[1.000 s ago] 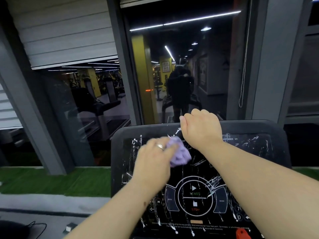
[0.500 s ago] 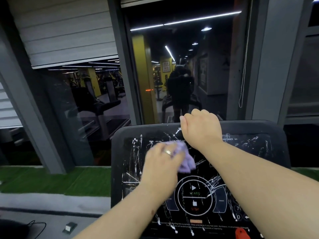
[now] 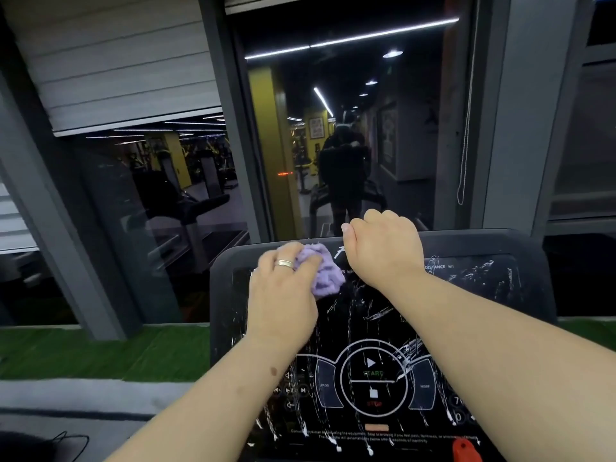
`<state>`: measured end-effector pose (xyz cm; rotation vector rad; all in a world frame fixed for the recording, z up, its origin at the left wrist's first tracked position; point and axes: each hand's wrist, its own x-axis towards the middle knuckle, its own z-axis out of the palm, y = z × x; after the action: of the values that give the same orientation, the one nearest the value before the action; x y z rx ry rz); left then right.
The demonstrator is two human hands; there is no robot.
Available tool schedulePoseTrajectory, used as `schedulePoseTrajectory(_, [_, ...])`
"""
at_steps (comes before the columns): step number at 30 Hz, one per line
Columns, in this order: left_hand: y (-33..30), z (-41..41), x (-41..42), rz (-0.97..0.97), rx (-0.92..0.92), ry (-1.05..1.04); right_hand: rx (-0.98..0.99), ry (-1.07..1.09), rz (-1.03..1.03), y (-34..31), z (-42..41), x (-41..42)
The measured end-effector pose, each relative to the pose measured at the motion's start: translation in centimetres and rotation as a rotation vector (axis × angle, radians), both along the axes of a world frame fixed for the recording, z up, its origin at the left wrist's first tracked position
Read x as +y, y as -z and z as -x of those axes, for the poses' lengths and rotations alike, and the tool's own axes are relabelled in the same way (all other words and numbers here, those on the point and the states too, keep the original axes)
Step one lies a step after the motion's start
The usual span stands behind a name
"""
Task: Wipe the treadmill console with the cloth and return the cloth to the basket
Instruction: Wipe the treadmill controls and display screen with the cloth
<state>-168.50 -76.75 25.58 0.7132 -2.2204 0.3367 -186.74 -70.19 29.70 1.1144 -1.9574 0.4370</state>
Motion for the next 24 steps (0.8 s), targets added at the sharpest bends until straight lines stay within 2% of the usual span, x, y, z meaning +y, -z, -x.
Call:
schedulePoseTrajectory(2, [1.1,0.6,1.0,0.034,0.008,-0.043,-0.002,0.0,-0.003,0.0,0.0,0.1])
schedulePoseTrajectory(4, [3.1,1.0,2.6,0.122,-0.104,0.064,0.0,-0.008,0.009,0.0,0.0,0.1])
schedulePoseTrajectory(6, [2.5,0.6,1.9,0.195,-0.191,0.142,0.008,-0.019,0.03,0.1,0.0,0.0])
schedulePoseTrajectory(7, [1.4,0.4,1.0,0.168,-0.186,0.118,0.011,-0.023,0.039,0.1,0.1,0.0])
schedulePoseTrajectory(9, [-0.5,0.0,-0.1,0.039,-0.06,-0.022,0.017,-0.023,0.043,0.1,0.2,-0.1])
schedulePoseTrajectory(11, [0.1,0.4,0.6,0.011,-0.015,-0.068,0.02,-0.018,0.035,0.2,0.3,-0.2])
schedulePoseTrajectory(15, [1.6,0.7,1.7,0.143,-0.176,0.067,0.021,-0.024,0.042,0.2,0.3,-0.3])
schedulePoseTrajectory(20, [-0.2,0.4,0.5,-0.026,-0.017,-0.109,0.029,-0.013,0.029,0.2,0.3,-0.1])
schedulePoseTrajectory(24, [0.3,0.6,1.1,0.122,-0.155,0.023,0.015,-0.024,0.038,0.2,0.3,-0.2])
